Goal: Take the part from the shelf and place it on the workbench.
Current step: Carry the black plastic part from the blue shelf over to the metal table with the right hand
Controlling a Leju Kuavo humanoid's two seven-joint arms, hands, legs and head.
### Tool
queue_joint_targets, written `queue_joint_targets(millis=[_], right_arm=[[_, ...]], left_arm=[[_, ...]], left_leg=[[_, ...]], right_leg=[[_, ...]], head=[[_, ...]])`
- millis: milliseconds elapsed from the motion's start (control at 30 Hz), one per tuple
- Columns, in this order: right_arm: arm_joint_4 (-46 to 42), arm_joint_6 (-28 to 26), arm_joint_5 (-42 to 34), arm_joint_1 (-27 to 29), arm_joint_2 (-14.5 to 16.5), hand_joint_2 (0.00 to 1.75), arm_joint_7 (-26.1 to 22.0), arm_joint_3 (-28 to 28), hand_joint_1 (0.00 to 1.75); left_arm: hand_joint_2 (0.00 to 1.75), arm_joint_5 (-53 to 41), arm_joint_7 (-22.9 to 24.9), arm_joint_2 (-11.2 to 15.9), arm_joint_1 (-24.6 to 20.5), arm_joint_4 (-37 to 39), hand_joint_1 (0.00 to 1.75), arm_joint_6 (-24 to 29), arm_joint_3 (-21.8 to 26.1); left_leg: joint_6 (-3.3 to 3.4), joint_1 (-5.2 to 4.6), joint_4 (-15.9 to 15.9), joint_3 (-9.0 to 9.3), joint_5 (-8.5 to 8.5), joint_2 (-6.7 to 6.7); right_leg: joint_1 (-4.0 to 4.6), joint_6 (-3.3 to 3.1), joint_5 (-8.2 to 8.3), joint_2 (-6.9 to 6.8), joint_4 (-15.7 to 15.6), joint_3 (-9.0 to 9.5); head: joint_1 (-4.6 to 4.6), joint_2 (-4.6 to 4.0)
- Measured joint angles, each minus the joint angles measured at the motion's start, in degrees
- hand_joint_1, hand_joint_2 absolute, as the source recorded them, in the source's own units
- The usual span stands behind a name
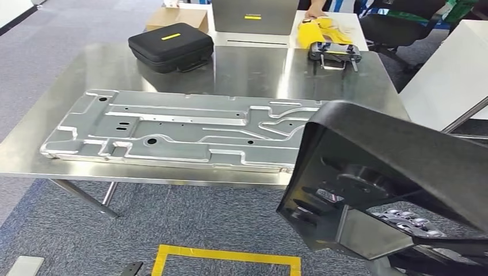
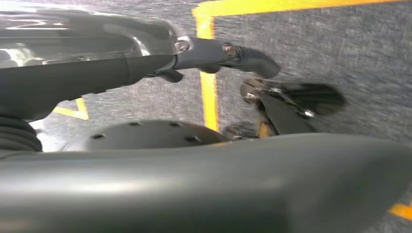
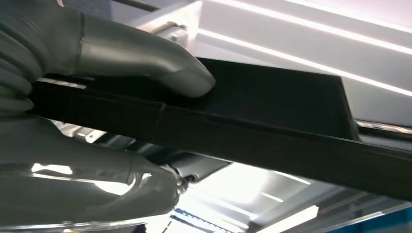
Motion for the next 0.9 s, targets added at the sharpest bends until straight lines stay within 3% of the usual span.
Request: queue_joint_targets(millis=[67, 100, 133, 200, 233, 267, 333, 400, 467, 533, 567, 600, 633, 733, 800, 900], right_arm=[[0.41, -0.09, 0.16, -0.31, 0.14, 1.75, 0.19, 0.30, 1.75], [0.57, -0.20, 0.26, -0.47, 0.19, 1.75, 0.25, 0.45, 1.75], [0.68, -0.34, 0.35, -0.65, 0.22, 1.75, 0.30, 0.59, 1.75], [0.80, -0.74, 0.47, -1.01, 0.26, 1.75, 0.38, 0.83, 1.75], [0.87, -0.97, 0.54, -1.20, 0.27, 1.75, 0.43, 0.96, 1.75], [0.95, -1.25, 0.66, -1.38, 0.27, 1.75, 0.49, 1.08, 1.75], [1.04, -1.86, 1.02, -1.68, 0.28, 1.75, 0.57, 1.26, 1.75], [1.01, -2.47, 1.39, -1.98, 0.28, 1.75, 0.62, 1.31, 1.75], [0.98, -3.25, 1.66, -2.63, 0.25, 1.75, 0.80, 1.18, 1.75], [0.98, -4.29, 1.77, -3.55, 0.15, 1.75, 1.19, 0.57, 1.75], [0.99, -4.82, 1.70, -3.98, 0.08, 1.75, 1.47, 0.04, 1.75], [0.99, -5.36, 1.62, -4.43, -0.01, 1.75, 1.75, -0.59, 1.75], [0.99, -5.87, 1.53, -4.92, -0.11, 1.75, 2.06, -1.33, 1.75], [0.98, -6.94, 1.17, -6.96, -0.56, 1.75, 3.22, -4.20, 1.75], [0.97, -7.10, 0.99, -8.62, -1.08, 1.75, 4.47, -6.54, 1.75], [0.96, -7.77, 2.90, -10.43, -1.93, 1.75, 6.36, -9.97, 1.75]], left_arm=[[1.75, -0.04, 0.01, 0.00, 0.03, 0.00, 0.00, -0.01, 0.00], [1.75, -0.06, 0.02, 0.01, 0.09, 0.00, 0.00, -0.01, 0.00], [1.75, -0.08, 0.02, 0.01, 0.14, 0.00, 0.00, -0.01, 0.00], [1.75, -0.13, 0.02, 0.02, 0.13, 0.00, 0.00, -0.01, 0.00], [1.75, -0.19, 0.02, 0.03, 0.05, 0.00, 0.00, -0.01, -0.01], [1.75, -0.25, 0.04, 0.03, 0.00, 0.00, 0.00, -0.01, -0.01], [1.75, -0.35, 0.08, 0.04, -0.04, 0.00, 0.00, -0.01, -0.02], [1.75, -0.40, 0.04, 0.04, -0.08, 0.00, 0.00, -0.01, -0.04], [1.75, -0.42, -0.05, 0.05, -0.26, 0.00, 0.00, -0.01, -0.07], [1.75, -0.43, -0.10, 0.07, -0.27, 0.00, 0.00, -0.01, -0.07], [1.75, -0.43, -0.10, 0.08, -0.18, 0.00, 0.00, -0.01, -0.07], [1.75, -0.44, -0.12, 0.08, -0.07, 0.00, 0.00, -0.02, -0.07], [1.75, -0.44, -0.16, 0.09, 0.03, 0.00, 0.00, -0.03, -0.07], [1.75, -0.55, -0.28, 0.10, 0.08, 0.00, 0.00, -0.05, -0.07], [1.75, -0.77, -0.30, 0.11, 0.03, 0.00, 0.00, -0.04, -0.08], [1.75, -0.96, -0.31, 0.12, 0.07, 0.00, 0.00, -0.01, -0.11]], left_leg=[[0.03, 0.06, 0.00, 0.84, -0.76, -0.02], [-0.01, 0.08, 0.00, 1.42, -1.19, -0.06], [-0.07, 0.09, 0.00, 2.13, -1.67, -0.13], [-0.36, 0.13, -0.12, 3.49, -2.67, -0.28], [-0.62, 0.13, -0.23, 3.87, -3.01, -0.35], [-0.89, 0.15, -0.43, 4.04, -3.24, -0.38], [-1.49, 0.13, -1.25, 4.29, -3.27, -0.35], [-2.06, 0.10, -1.73, 4.84, -3.51, -0.23], [-2.42, 0.04, 1.85, 3.27, -5.19, -0.17], [-2.63, -0.01, 9.88, -1.56, -7.88, -0.17], [-2.70, 0.00, 13.24, -3.97, -8.45, -0.17], [-2.73, 0.00, 14.78, -5.57, -7.86, -0.16], [-2.69, 0.00, 13.94, -6.02, -5.98, -0.16], [-2.15, -0.11, 4.54, -3.43, 1.43, -0.11], [-1.73, -0.24, 1.61, -2.52, 2.21, -0.11], [-1.57, -0.30, 1.05, -2.50, 1.72, -0.33]], right_leg=[[-0.08, 0.25, -1.20, -0.01, 6.86, -4.84], [-0.09, 0.28, -0.06, -0.01, 7.69, -6.17], [-0.09, 0.24, 2.36, -0.02, 6.13, -6.41], [0.05, -0.16, 7.93, 0.00, -0.55, -4.89], [0.26, -0.49, 9.60, 0.01, -3.26, -4.10], [0.48, -0.87, 10.05, 0.01, -4.90, -3.59], [0.81, -1.59, 9.27, 0.02, -6.36, -2.96], [0.47, -2.18, 8.73, -0.05, -7.93, -1.82], [0.07, -2.69, 8.47, -0.26, -8.80, -0.61], [0.05, -2.98, 7.89, -0.40, -8.91, 0.25], [0.05, -2.98, 7.55, -0.38, -8.91, 0.66], [0.04, -2.92, 7.17, -0.30, -8.90, 1.15], [0.02, -2.81, 6.74, -0.22, -8.90, 1.76], [0.01, -2.10, 5.30, -0.05, -8.82, 3.66], [0.15, -1.63, 4.77, 0.06, -8.58, 3.77], [0.21, -1.68, 4.78, 0.09, -8.57, 3.56]], head=[[0.01, 0.00], [0.01, 0.00], [0.01, 0.00], [0.01, 0.00], [-0.01, 0.01], [0.01, 0.01], [0.05, 0.01], [0.08, 0.00], [0.06, 0.00], [0.06, 0.00], [0.05, 0.00], [0.05, 0.01], [0.05, 0.01], [0.05, 0.00], [0.03, 0.00], [0.02, 0.00]])
